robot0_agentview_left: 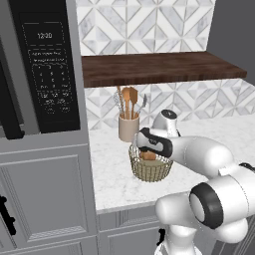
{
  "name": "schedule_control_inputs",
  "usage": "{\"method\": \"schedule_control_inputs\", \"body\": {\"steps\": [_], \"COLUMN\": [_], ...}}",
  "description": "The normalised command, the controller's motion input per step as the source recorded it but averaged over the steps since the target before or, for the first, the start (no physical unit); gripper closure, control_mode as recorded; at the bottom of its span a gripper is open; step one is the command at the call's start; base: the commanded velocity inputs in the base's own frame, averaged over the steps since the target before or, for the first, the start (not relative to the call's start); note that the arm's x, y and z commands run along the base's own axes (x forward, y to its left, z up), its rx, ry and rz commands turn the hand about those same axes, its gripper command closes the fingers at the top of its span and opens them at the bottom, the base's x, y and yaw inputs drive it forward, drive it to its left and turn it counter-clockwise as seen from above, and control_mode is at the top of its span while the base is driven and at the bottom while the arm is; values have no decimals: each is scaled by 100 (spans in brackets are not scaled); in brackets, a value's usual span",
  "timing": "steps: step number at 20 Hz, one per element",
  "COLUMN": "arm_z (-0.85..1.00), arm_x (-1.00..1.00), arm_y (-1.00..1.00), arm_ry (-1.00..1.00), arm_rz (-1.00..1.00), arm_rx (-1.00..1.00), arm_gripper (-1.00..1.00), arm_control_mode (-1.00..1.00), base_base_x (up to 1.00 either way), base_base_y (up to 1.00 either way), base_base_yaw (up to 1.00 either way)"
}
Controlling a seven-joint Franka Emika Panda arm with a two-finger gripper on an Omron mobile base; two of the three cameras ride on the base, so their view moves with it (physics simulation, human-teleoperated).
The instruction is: Open the cabinet, pick up the bread from the cabinet and place it in the basket. Then move the basket to the dining counter.
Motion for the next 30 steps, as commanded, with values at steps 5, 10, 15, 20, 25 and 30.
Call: {"method": "schedule_control_inputs", "body": {"steps": [5,10,15,20,25,30], "arm_z": [-10,-14,-14,-1,0,0], "arm_x": [14,3,2,2,8,8], "arm_y": [0,0,0,0,0,0], "arm_ry": [0,0,0,0,0,0], "arm_rz": [0,0,0,0,0,0], "arm_rx": [0,0,0,0,0,0], "arm_gripper": [100,100,100,100,100,-100], "arm_control_mode": [-100,-100,-100,-100,-100,-100], "base_base_x": [0,0,0,0,0,0], "base_base_y": [0,0,0,0,0,0], "base_base_yaw": [0,0,0,0,0,0]}}
